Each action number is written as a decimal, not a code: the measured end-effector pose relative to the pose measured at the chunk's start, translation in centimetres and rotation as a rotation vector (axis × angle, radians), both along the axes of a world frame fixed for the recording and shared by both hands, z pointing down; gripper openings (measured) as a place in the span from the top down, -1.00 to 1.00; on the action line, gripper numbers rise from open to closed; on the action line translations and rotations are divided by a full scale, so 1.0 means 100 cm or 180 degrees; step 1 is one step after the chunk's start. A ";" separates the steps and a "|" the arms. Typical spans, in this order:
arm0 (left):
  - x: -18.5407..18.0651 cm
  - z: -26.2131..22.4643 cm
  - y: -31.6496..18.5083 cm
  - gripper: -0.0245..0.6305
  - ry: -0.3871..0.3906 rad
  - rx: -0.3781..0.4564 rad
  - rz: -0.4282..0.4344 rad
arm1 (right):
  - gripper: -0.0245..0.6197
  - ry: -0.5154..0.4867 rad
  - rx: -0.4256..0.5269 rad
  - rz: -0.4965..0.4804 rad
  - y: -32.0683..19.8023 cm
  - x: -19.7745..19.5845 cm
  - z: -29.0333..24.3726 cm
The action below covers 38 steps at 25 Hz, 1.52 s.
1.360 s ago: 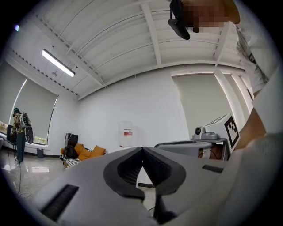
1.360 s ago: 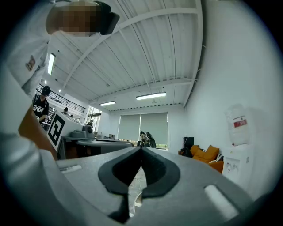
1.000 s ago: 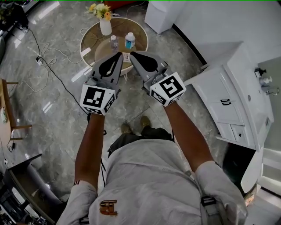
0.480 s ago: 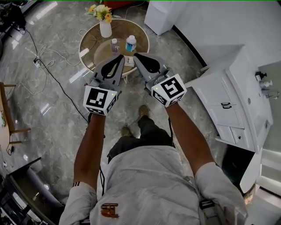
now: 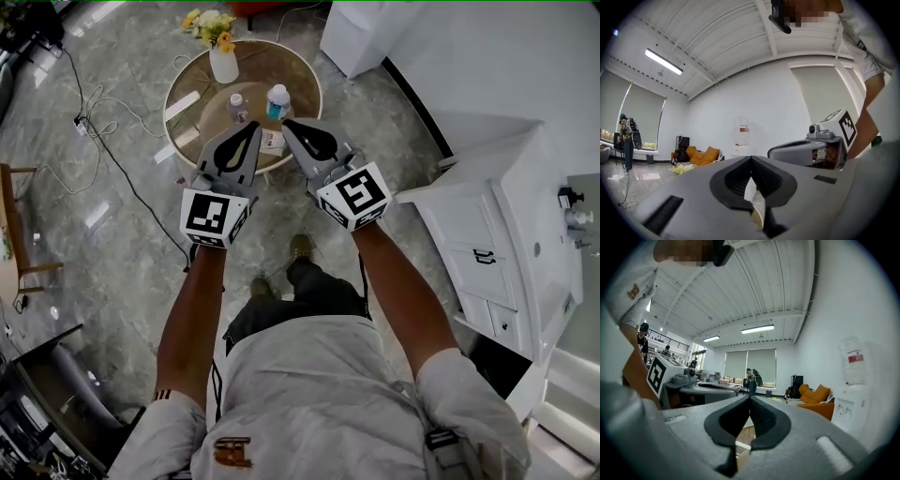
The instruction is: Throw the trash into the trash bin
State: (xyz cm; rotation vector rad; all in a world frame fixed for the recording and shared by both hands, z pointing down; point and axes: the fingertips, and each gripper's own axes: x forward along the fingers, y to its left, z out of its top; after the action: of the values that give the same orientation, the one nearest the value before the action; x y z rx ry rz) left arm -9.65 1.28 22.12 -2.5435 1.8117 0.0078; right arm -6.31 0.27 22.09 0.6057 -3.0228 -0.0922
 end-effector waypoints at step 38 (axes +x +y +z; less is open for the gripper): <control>-0.034 0.161 -0.144 0.93 -0.0046 -0.0435 -0.0173 | 0.34 0.1000 -0.0406 -0.0170 -0.201 -0.062 0.225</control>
State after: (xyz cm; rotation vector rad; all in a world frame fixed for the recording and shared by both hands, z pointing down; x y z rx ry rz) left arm -13.09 -13.14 38.22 -2.5735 1.9397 -0.1398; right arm -12.46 -19.79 44.59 0.4514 -2.7157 0.0036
